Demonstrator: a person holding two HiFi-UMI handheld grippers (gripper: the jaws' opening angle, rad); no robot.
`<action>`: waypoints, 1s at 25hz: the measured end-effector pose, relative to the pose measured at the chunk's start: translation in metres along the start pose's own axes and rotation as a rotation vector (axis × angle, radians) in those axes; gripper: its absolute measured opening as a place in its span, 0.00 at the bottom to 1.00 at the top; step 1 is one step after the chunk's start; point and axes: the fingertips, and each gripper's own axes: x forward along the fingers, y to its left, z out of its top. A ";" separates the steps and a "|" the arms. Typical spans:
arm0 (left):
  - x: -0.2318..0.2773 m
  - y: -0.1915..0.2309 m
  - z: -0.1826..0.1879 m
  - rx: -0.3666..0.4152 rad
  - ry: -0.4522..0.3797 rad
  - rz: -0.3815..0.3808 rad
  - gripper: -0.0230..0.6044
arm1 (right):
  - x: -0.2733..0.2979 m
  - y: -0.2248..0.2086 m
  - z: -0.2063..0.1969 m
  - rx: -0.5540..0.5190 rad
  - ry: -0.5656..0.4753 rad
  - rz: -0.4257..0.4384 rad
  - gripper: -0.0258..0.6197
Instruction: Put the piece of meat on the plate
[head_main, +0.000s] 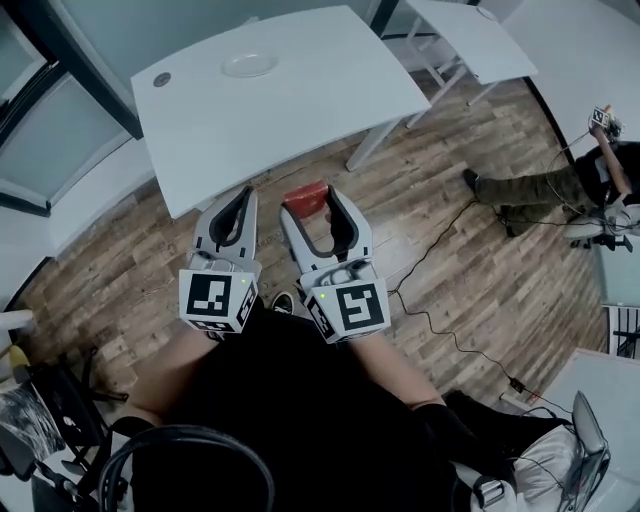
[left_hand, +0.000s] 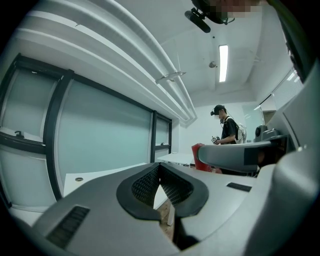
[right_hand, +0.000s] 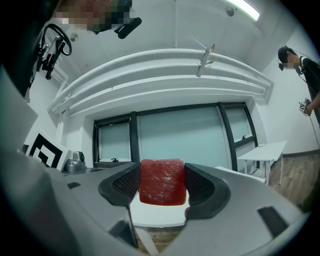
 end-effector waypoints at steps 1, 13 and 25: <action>0.003 0.001 0.000 0.001 0.003 0.004 0.04 | 0.002 -0.003 0.000 0.002 0.001 0.002 0.47; 0.039 0.024 -0.004 0.003 0.019 -0.013 0.04 | 0.039 -0.021 -0.006 0.013 0.009 -0.023 0.47; 0.111 0.070 -0.023 -0.038 0.070 -0.040 0.04 | 0.112 -0.056 -0.022 0.000 0.091 -0.064 0.47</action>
